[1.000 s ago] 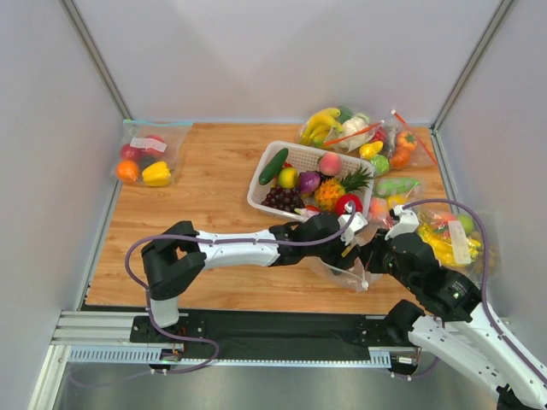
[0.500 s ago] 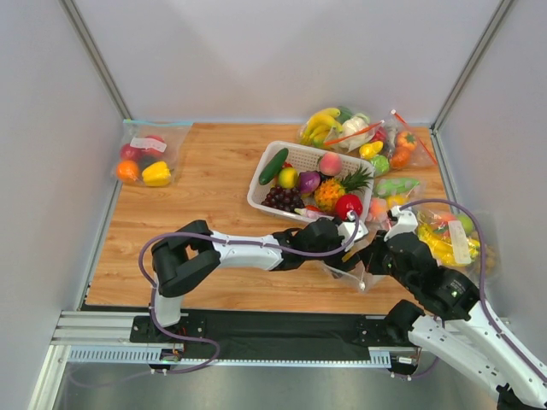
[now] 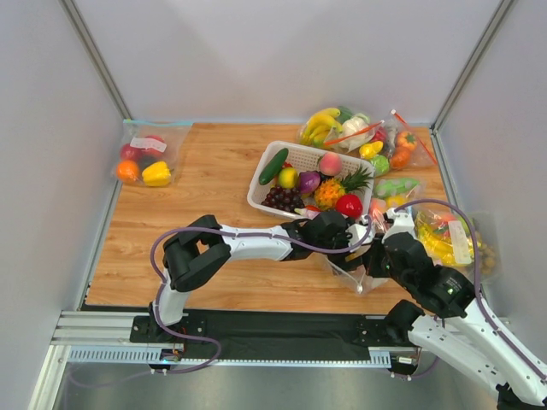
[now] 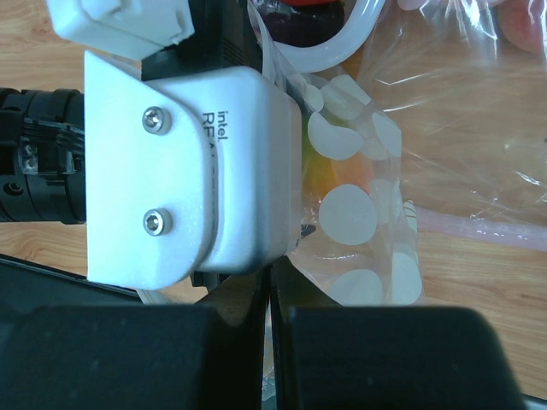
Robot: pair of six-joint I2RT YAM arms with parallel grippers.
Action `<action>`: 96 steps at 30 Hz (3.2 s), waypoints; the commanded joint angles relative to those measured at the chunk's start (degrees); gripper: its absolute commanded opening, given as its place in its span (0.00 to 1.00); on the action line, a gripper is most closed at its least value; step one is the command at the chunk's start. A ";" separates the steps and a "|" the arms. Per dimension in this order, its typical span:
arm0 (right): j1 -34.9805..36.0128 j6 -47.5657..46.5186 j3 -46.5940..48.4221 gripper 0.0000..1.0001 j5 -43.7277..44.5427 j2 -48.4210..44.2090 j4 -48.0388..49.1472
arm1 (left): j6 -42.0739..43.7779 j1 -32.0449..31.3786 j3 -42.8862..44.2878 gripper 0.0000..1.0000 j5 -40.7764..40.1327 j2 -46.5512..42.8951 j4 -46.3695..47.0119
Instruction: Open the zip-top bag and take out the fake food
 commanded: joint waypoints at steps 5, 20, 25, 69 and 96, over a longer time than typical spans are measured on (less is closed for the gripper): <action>0.45 3.64 2.41 0.00 -0.29 0.36 10.18 | 8.85 -2.69 0.84 0.88 4.33 2.00 -6.45; 0.10 10.49 3.74 0.00 16.24 -5.00 -2.84 | 9.30 -4.53 -3.75 0.88 -0.94 2.00 -0.02; 0.10 10.76 3.03 0.00 15.63 -5.26 -1.79 | 9.83 -4.89 -1.55 0.88 -3.67 3.84 -1.60; 0.10 5.49 1.01 0.00 5.70 4.49 5.68 | -14.07 3.20 -16.13 0.35 9.06 -31.39 -2.75; 0.63 -0.66 0.22 0.00 -8.72 3.00 15.88 | -23.92 11.02 -7.88 0.39 12.24 -23.67 11.75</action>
